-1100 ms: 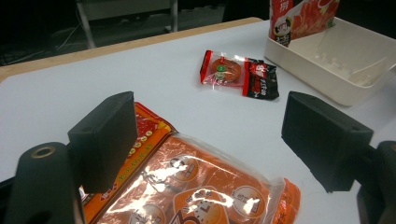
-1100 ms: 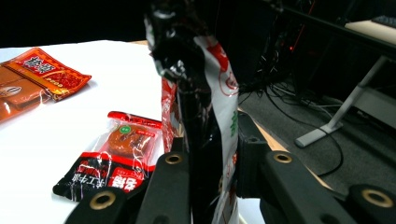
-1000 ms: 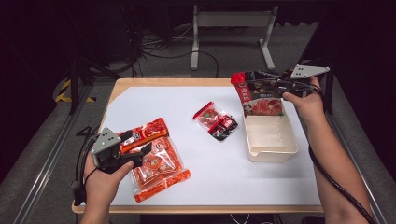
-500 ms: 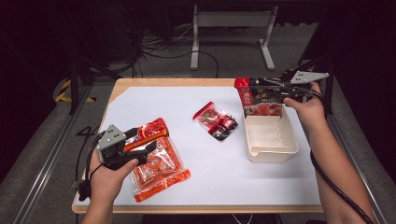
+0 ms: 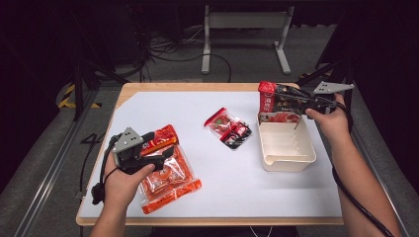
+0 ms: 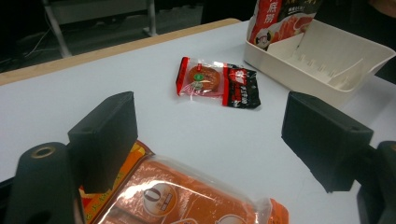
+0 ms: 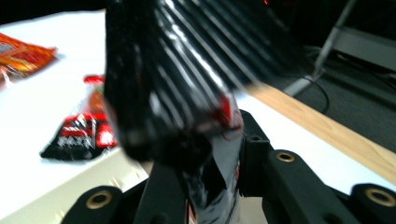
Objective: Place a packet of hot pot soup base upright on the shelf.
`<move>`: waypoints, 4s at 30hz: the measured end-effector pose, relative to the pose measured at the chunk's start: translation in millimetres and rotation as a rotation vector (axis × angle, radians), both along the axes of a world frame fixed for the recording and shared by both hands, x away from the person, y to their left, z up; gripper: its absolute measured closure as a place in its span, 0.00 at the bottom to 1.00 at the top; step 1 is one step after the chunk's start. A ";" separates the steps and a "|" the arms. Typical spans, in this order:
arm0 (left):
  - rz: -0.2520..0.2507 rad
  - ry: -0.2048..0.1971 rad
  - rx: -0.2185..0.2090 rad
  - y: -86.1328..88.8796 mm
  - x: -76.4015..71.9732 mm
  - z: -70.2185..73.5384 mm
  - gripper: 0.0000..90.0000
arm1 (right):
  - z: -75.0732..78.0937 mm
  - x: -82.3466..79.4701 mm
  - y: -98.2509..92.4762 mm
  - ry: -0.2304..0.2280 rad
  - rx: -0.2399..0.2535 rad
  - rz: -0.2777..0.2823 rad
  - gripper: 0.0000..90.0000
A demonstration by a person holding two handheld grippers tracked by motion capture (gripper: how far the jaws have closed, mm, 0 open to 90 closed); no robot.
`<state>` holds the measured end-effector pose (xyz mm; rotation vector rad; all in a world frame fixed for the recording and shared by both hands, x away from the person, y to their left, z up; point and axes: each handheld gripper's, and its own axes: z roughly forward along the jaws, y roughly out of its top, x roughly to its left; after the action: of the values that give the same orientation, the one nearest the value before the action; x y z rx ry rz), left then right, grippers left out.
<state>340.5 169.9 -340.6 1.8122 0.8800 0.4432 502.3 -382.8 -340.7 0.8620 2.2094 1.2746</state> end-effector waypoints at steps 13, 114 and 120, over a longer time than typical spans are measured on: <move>-0.015 0.007 0.003 -3.1 8.6 -1.0 0.22 | -2.0 -3.0 0.0 0.037 0.036 -0.059 0.81; 0.313 0.169 0.089 94.5 63.9 -65.4 0.16 | -5.7 -157.4 104.5 0.033 0.032 0.229 0.33; 0.331 0.214 0.063 99.1 71.7 -79.1 0.15 | -8.5 -157.9 106.4 0.029 0.019 0.227 0.33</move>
<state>412.2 269.0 -419.7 1.7979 1.3380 0.4945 344.3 -276.3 -349.2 0.6549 2.3755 1.3952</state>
